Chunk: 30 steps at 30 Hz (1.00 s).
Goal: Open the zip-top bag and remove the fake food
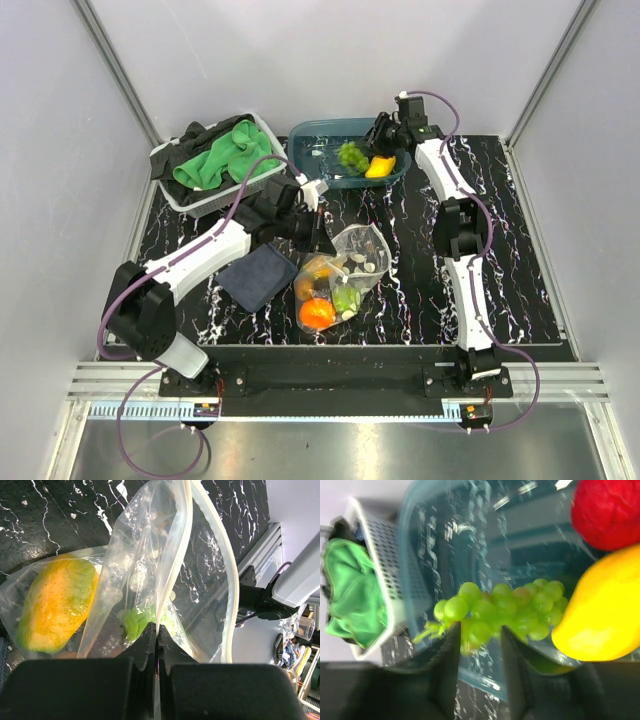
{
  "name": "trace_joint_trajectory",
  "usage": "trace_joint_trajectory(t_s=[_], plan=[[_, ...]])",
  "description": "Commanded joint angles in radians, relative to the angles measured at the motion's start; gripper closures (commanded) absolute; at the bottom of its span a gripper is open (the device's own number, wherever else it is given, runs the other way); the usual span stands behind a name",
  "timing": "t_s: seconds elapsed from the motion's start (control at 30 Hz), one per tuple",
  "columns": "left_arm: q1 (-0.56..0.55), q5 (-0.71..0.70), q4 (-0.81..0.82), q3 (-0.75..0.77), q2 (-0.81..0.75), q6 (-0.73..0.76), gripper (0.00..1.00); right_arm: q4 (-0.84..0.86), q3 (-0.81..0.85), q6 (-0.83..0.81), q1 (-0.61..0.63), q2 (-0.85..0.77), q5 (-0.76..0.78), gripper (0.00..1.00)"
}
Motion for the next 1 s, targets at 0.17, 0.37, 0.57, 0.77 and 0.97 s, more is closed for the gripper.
trace_joint_trajectory(t_s=[0.17,0.37,0.57,0.77,0.97], plan=[[-0.009,-0.010,0.046,0.043,-0.075,-0.006,0.95,-0.223,0.076,-0.029,0.009,-0.066,-0.019,0.35],[-0.015,-0.026,0.059,0.061,-0.065,-0.015,0.93,-0.278,-0.263,-0.112,0.038,-0.396,0.021,0.29],[-0.024,-0.040,0.083,0.084,-0.050,-0.014,0.94,-0.153,-0.815,-0.112,0.089,-0.823,0.071,0.29],[-0.058,-0.054,0.083,0.121,-0.050,-0.020,0.99,-0.163,-1.129,-0.104,0.189,-1.110,0.058,0.31],[-0.099,-0.069,0.097,0.135,-0.038,-0.054,1.00,-0.019,-1.360,-0.052,0.233,-1.220,-0.030,0.47]])
